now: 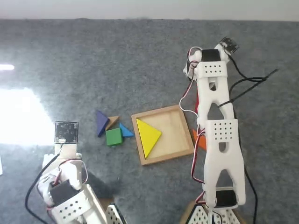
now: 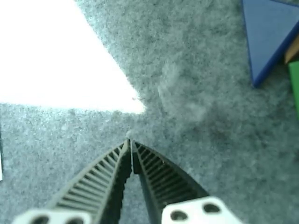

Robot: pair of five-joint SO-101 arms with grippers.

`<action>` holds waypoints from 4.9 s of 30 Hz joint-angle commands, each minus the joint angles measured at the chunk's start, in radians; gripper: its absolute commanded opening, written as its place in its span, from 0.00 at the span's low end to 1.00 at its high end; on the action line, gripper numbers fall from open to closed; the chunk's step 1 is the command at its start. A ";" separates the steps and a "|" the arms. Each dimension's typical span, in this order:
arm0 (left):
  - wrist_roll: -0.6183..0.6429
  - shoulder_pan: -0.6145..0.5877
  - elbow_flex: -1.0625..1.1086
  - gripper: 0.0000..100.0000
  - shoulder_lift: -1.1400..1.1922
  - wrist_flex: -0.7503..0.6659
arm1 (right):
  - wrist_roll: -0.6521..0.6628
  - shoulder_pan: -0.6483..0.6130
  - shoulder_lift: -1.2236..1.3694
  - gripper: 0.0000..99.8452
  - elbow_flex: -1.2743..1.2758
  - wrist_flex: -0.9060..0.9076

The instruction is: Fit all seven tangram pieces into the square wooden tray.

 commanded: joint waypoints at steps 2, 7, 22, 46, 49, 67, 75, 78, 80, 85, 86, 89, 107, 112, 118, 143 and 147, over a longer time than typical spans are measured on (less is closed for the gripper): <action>0.009 0.008 -0.007 0.01 0.002 0.008 | -0.031 0.001 -0.018 0.49 -0.072 0.119; 0.009 0.008 -0.007 0.01 0.002 0.008 | -0.038 0.002 -0.028 0.49 -0.166 0.163; 0.009 0.008 -0.007 0.01 0.002 0.008 | -0.041 0.039 0.090 0.49 -0.167 0.013; 0.009 0.008 -0.007 0.01 0.002 0.008 | -0.060 0.087 0.090 0.21 -0.167 0.005; 0.009 0.008 -0.007 0.01 0.002 0.008 | -0.049 0.085 0.090 0.21 -0.167 0.007; 0.009 0.008 -0.007 0.01 0.002 0.008 | -0.054 -0.010 0.076 0.37 -0.296 0.077; 0.009 0.008 -0.007 0.01 0.002 0.008 | -0.055 0.005 0.157 0.37 -0.301 0.077; 0.009 0.008 -0.007 0.01 0.002 0.008 | -0.055 0.007 0.176 0.37 -0.301 0.061; 0.009 0.008 -0.007 0.01 0.002 0.008 | -0.055 0.012 0.177 0.33 -0.301 0.058; 0.009 0.008 -0.007 0.01 0.002 0.008 | -0.048 0.024 0.179 0.22 -0.301 0.056; 0.009 0.008 -0.007 0.01 0.002 0.008 | -0.048 0.025 0.179 0.22 -0.301 0.056; 0.009 0.008 -0.007 0.01 0.002 0.008 | -0.048 0.024 0.179 0.22 -0.301 0.056; 0.009 0.008 -0.007 0.01 0.002 0.008 | 0.117 -0.025 0.143 0.22 -0.408 0.160; 0.009 0.008 -0.007 0.01 0.002 0.008 | 0.164 -0.025 0.104 0.22 -0.404 0.162; 0.009 0.008 -0.007 0.01 0.002 0.008 | 0.232 -0.050 0.002 0.22 -0.399 0.168; 0.009 0.008 -0.007 0.01 0.002 0.008 | 1.320 -0.476 -0.642 0.22 0.623 0.163; 0.009 0.008 -0.007 0.01 0.002 0.008 | 1.597 -0.472 -0.575 0.22 0.626 0.163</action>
